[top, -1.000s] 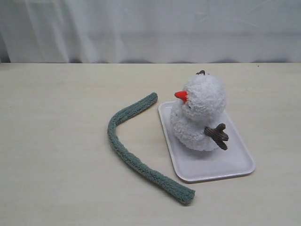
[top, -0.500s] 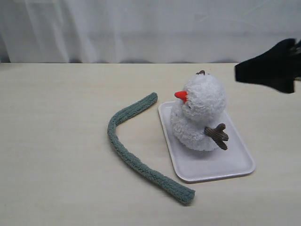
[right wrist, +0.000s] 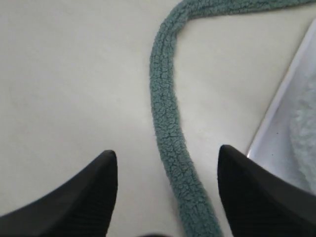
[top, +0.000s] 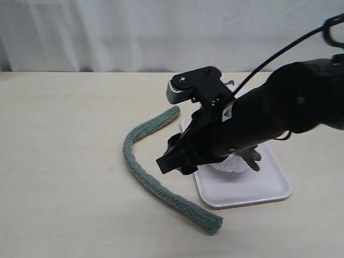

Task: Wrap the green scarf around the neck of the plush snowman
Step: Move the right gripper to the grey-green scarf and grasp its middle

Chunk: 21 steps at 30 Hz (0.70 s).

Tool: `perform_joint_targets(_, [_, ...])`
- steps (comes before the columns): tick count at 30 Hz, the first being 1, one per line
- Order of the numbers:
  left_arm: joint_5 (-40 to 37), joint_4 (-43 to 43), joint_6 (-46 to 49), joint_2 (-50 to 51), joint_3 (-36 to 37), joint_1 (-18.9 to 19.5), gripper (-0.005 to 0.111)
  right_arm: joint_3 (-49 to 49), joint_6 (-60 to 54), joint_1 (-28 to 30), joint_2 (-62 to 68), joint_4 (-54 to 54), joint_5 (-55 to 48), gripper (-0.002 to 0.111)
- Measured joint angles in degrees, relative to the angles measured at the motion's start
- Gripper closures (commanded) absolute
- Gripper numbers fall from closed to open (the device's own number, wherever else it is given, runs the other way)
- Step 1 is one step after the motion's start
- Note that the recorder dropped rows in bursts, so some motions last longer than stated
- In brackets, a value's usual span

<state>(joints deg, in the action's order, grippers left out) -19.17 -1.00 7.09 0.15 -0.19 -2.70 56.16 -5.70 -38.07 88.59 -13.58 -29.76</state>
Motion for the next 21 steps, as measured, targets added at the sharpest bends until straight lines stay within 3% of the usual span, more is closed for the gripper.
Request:
perform_joint_targets(8, [0.00, 0.00, 0.00, 0.00, 0.00, 0.00, 0.107, 6.07, 0.60, 0.00, 12.23, 0.05, 1.11, 0.052])
perform_joint_targets(21, [0.00, 0.00, 0.00, 0.00, 0.00, 0.00, 0.107, 6.80, -1.19, 0.00, 18.68, -0.06, 7.17, 0.052])
